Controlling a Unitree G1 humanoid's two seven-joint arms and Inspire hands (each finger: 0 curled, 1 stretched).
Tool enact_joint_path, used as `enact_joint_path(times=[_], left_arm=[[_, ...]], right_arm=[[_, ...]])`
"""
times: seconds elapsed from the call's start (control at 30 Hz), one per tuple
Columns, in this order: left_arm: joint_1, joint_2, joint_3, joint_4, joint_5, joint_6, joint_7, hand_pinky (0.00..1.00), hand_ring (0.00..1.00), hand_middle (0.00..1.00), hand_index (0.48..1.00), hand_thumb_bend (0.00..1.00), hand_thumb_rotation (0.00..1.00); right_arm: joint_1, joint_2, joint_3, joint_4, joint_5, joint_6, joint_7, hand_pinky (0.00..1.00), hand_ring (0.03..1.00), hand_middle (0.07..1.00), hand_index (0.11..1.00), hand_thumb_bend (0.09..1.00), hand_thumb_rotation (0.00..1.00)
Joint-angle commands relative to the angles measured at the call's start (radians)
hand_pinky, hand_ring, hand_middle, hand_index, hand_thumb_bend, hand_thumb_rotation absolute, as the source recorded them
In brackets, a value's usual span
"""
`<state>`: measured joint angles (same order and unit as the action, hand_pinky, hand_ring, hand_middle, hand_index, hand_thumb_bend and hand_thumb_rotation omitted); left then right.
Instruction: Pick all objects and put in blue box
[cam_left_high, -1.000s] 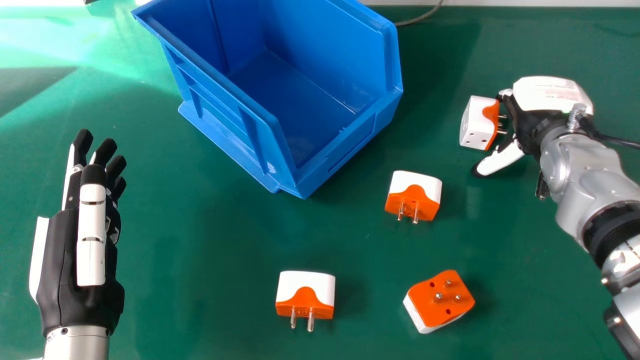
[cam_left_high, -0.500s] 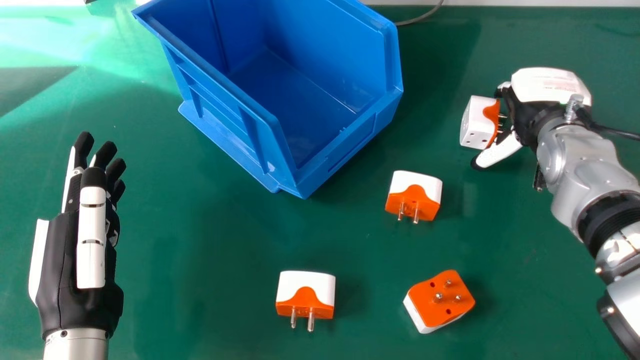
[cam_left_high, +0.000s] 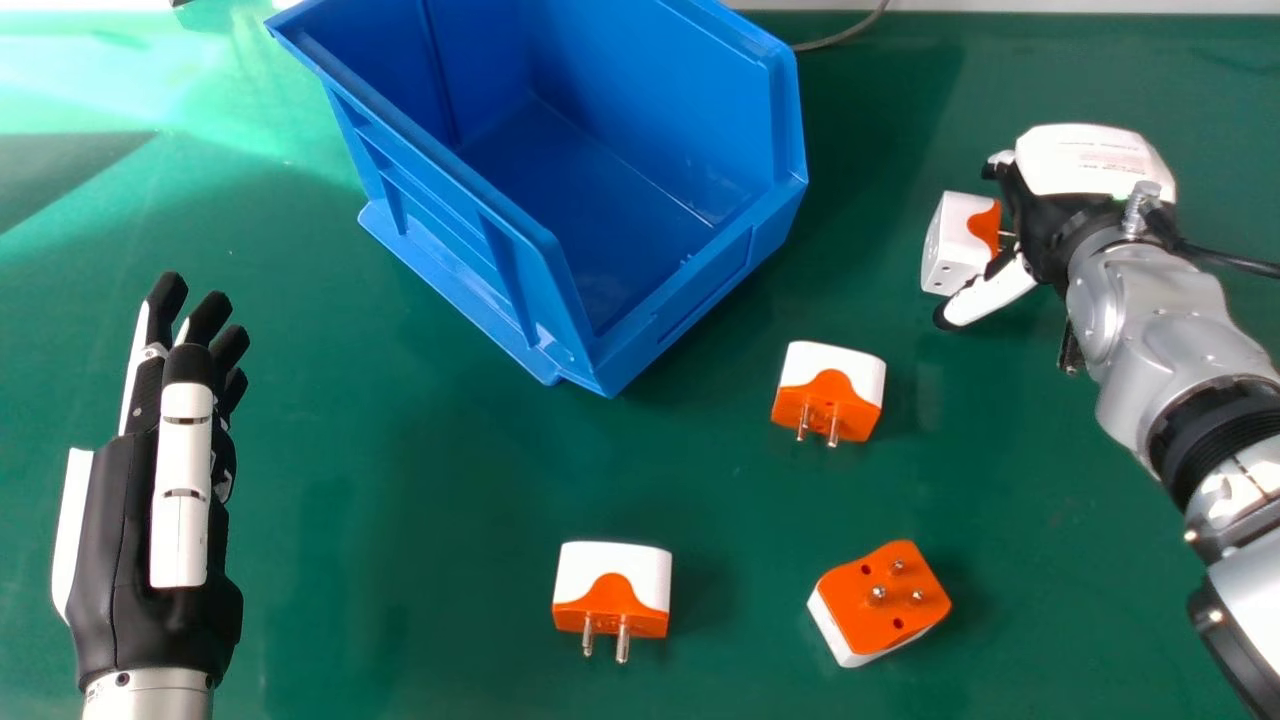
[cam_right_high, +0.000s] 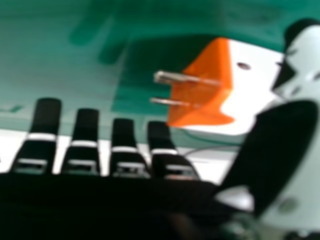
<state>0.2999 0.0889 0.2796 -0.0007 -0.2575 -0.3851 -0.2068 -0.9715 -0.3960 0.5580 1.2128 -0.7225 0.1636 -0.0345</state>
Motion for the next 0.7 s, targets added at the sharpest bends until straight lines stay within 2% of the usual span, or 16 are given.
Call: enact_joint_path(times=[0.0, 0.13, 0.27, 0.33, 0.5, 0.67], left_arm=[[0.011, 0.000, 0.005, -0.029, -0.008, -0.008, 0.001, 0.97, 0.94, 0.95, 0.967, 0.45, 0.88], [0.016, 0.000, 0.007, -0.030, -0.009, -0.011, -0.001, 0.97, 0.94, 0.95, 0.966, 0.45, 0.88], [0.022, -0.002, 0.007, -0.035, -0.006, -0.012, 0.003, 0.97, 0.94, 0.94, 0.963, 0.45, 0.88], [0.027, -0.004, 0.006, -0.044, -0.010, -0.005, 0.003, 0.96, 0.93, 0.94, 0.960, 0.45, 0.88], [0.038, -0.005, 0.005, -0.055, -0.006, -0.004, 0.006, 0.96, 0.93, 0.94, 0.955, 0.44, 0.88], [0.040, -0.006, 0.005, -0.057, -0.012, -0.004, 0.005, 0.95, 0.93, 0.94, 0.953, 0.44, 0.88]], right_arm=[[-0.053, -0.004, 0.001, -0.015, -0.011, 0.001, -0.011, 0.73, 0.845, 0.885, 0.864, 0.631, 0.37], [-0.056, 0.005, -0.006, -0.012, -0.002, 0.007, -0.001, 0.73, 0.847, 0.887, 0.861, 0.631, 0.38], [-0.051, 0.009, -0.001, -0.010, -0.007, -0.006, -0.007, 0.73, 0.851, 0.891, 0.864, 0.632, 0.38], [-0.048, 0.012, -0.001, -0.007, -0.007, -0.008, -0.012, 0.73, 0.847, 0.888, 0.861, 0.635, 0.38], [-0.043, 0.020, -0.012, -0.001, 0.005, 0.000, -0.007, 0.73, 0.839, 0.880, 0.851, 0.639, 0.36], [-0.040, 0.030, -0.015, 0.010, 0.006, 0.001, -0.019, 0.70, 0.818, 0.863, 0.835, 0.648, 0.34]])
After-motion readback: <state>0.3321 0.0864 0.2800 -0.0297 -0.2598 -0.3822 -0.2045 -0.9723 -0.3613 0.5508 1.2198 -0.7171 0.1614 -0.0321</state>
